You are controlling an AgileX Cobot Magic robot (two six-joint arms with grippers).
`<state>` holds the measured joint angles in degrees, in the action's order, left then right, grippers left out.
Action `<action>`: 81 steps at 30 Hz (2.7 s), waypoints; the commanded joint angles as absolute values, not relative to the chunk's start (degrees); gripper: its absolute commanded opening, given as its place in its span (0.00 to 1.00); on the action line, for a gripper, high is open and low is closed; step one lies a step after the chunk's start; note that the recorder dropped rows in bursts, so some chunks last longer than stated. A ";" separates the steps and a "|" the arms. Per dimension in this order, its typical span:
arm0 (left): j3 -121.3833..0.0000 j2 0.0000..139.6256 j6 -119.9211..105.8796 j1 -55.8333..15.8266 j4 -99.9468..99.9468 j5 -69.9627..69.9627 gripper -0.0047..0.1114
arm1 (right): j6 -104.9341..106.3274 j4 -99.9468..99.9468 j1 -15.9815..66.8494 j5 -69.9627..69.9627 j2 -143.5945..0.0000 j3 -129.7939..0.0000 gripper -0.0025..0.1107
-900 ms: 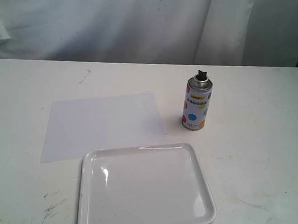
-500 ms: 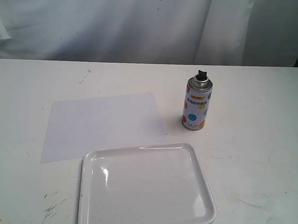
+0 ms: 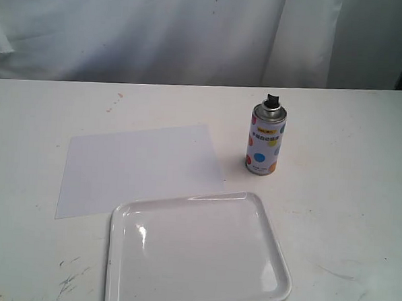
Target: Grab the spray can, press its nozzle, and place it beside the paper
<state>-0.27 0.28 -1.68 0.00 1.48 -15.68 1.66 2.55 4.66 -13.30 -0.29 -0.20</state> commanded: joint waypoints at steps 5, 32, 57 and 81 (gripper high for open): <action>0.00 0.00 -1.77 0.00 1.24 -15.21 0.04 | 2.12 1.89 4.38 -23.95 0.00 0.00 0.02; 0.00 0.00 -1.71 0.00 1.24 -15.21 0.04 | 1.56 1.89 9.03 -16.09 -56.14 -34.91 0.02; 0.00 0.00 -1.69 0.00 1.24 -15.21 0.04 | -1.42 -5.95 16.91 -31.02 -91.94 -33.87 0.02; 0.00 0.00 -1.79 0.00 1.24 -15.21 0.04 | -4.60 -7.16 17.28 -45.41 -102.29 -31.32 0.02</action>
